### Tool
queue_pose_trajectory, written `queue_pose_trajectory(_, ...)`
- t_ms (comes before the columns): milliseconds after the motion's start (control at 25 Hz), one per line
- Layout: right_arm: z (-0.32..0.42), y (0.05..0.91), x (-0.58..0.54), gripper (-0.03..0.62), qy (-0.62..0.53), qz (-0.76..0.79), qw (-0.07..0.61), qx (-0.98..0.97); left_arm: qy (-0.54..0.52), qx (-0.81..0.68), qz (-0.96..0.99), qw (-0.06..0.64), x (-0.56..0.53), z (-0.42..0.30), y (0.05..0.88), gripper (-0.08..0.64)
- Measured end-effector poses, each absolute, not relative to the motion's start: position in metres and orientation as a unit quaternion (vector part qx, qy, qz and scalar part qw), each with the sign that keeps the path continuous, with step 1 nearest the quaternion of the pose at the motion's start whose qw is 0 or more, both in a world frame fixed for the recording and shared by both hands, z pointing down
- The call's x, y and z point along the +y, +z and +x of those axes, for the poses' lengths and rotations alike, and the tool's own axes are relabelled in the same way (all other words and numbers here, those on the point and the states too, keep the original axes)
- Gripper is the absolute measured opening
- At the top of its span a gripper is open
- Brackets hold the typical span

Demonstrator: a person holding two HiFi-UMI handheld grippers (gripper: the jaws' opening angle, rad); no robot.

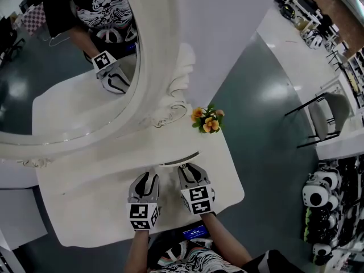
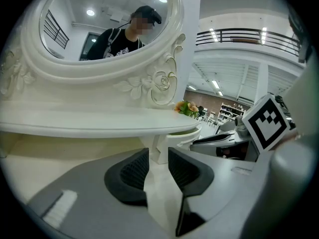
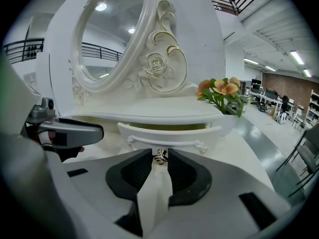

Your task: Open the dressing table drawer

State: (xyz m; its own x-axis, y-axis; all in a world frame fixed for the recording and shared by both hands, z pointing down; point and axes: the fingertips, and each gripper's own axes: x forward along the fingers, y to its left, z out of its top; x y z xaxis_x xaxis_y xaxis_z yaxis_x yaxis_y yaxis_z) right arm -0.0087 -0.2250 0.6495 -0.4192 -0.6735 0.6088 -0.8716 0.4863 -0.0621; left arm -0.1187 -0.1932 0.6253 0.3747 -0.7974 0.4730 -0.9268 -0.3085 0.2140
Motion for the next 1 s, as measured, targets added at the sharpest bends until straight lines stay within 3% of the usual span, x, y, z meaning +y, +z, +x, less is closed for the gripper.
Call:
queue_pose_trajectory(760, 0.001, 0.657, -0.198, 0.103, 0.193, 0.474, 0.268, -0.816, 0.144, -0.540, 0.802, 0.209, -0.186, -0.117, 0.613, 0.121)
queue_pose_trajectory(1000, 0.011, 0.649, -0.186, 0.132, 0.210, 0.480, 0.273, -0.807, 0.133, -0.543, 0.806, 0.194, -0.182, -0.118, 0.593, 0.123)
